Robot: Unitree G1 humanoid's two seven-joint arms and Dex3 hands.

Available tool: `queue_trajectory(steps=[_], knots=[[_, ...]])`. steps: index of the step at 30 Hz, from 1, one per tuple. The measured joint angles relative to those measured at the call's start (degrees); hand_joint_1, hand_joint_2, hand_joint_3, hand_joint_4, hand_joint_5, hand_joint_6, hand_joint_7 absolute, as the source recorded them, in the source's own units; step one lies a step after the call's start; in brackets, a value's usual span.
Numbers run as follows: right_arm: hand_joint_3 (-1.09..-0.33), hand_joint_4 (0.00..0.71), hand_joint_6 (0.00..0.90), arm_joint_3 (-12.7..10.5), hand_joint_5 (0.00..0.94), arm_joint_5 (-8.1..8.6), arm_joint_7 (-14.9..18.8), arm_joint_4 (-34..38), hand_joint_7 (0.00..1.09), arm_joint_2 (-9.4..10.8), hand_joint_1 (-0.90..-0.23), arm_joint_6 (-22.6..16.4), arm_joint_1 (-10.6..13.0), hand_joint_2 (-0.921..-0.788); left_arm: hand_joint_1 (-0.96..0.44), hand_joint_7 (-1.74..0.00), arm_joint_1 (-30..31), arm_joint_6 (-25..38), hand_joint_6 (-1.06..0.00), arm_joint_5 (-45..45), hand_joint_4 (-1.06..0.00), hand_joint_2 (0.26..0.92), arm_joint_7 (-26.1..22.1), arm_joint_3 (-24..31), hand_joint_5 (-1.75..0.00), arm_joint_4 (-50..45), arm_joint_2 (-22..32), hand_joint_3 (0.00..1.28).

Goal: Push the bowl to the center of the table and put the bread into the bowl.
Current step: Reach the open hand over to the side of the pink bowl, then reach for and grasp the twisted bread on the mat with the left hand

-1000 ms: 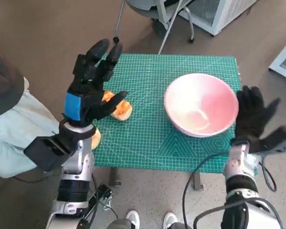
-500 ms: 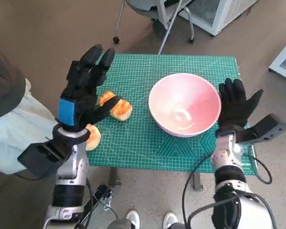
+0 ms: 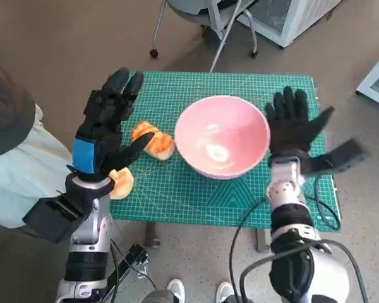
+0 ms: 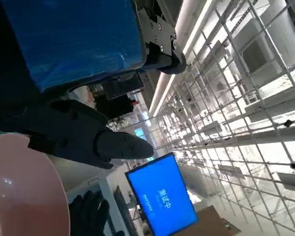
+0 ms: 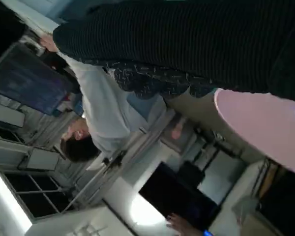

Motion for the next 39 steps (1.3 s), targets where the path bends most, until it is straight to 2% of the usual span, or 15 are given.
queue_trajectory(steps=[1, 6, 10, 13, 17, 21, 24, 27, 30, 34, 39], knots=[[-0.785, 0.23, -0.001, 0.31, 0.011, -0.17, -0.15, 0.01, 0.78, -0.07, -0.448, 0.01, -0.04, -0.921, -0.27, -0.29, -0.01, -0.59, -0.29, 0.89, -0.37, 0.921, 0.43, 0.08, -0.01, 0.46, 0.12, 0.15], [-0.796, 0.222, -0.001, 2.64, 0.005, -3.14, -0.52, 0.06, 0.75, -0.94, -0.45, -0.37, -0.02, -0.921, -0.27, -0.29, -0.02, -3.55, -0.29, 10.25, -0.37, 0.921, 4.28, 0.5, -0.01, 3.87, 3.52, 0.16], [-0.809, 0.239, 0.036, 5.42, 0.006, -6.81, -0.53, -0.1, 0.66, -2.47, -0.454, -3.24, 0.05, -0.921, -0.3, -0.29, -0.55, -4.89, -0.28, 20.04, -0.36, 0.921, 7.15, 0.11, 0.0, 7.73, 9.63, 0.11], [-0.816, 0.26, 0.069, 9.07, 0.012, -11.43, -0.61, -0.78, 0.63, -4.28, -0.459, -7.65, 0.35, -0.921, -0.32, -0.29, -2.2, -5.26, -0.28, 26.31, -0.35, 0.919, 7.63, -1.43, 0.0, 12.06, 15.58, 0.07], [-0.797, 0.322, 0.13, 13.59, 0.034, -16.27, -0.32, -2.25, 0.62, -6.37, -0.499, -14.89, 0.71, -0.921, -0.36, -0.28, -5.44, -5.1, -0.27, 31.75, -0.32, 0.896, 7.66, -3.94, 0.0, 16.74, 21.47, 0.02], [-0.753, 0.366, 0.173, 17.23, 0.047, -19.66, 2.29, -4.84, 0.63, -7.38, -0.528, -23.96, 1.39, -0.921, -0.39, -0.22, -9.79, -4.4, -0.29, 36.68, -0.31, 0.864, 7.51, -7.67, 0.0, 20.68, 25.25, 0.01], [-0.742, 0.379, 0.171, 19.71, 0.049, -21.2, 5.48, -7.56, 0.62, -7.52, -0.525, -30.83, 2.31, -0.921, -0.4, -0.18, -13.17, -3.86, -0.31, 38.54, -0.3, 0.831, 6.58, -10.33, 0.0, 23.83, 26.84, 0.0], [-0.74, 0.386, 0.166, 21.51, 0.048, -21.33, 9.27, -10.28, 0.62, -7.59, -0.518, -36.41, 3.4, -0.921, -0.4, -0.16, -16.64, -3.06, -0.32, 39.32, -0.3, 0.81, 5.02, -12.69, 0.0, 27.14, 27.59, 0.0], [-0.716, 0.385, 0.153, 22.89, 0.033, -20.23, 13.19, -13.32, 0.66, -7.57, -0.533, -40.21, 4.58, -0.921, -0.4, -0.13, -19.99, -2.1, -0.35, 40.25, -0.3, 0.788, 3.53, -14.89, 0.0, 30.66, 27.74, 0.0], [-0.677, 0.368, 0.127, 24.35, 0.015, -17.57, 18.04, -17.56, 0.71, -7.42, -0.56, -42.71, 6.15, -0.921, -0.37, -0.12, -24.1, 0.09, -0.39, 41.02, -0.3, 0.772, 1.56, -17.48, 0.0, 35.17, 27.63, 0.0], [-0.663, 0.354, 0.088, 25.87, 0.003, -16.12, 20.35, -21.25, 0.76, -7.65, -0.579, -45.71, 8.15, -0.921, -0.37, -0.11, -29.31, 3.03, -0.41, 44.51, -0.31, 0.768, 1.18, -22.16, 0.0, 41.24, 26.98, 0.0]])
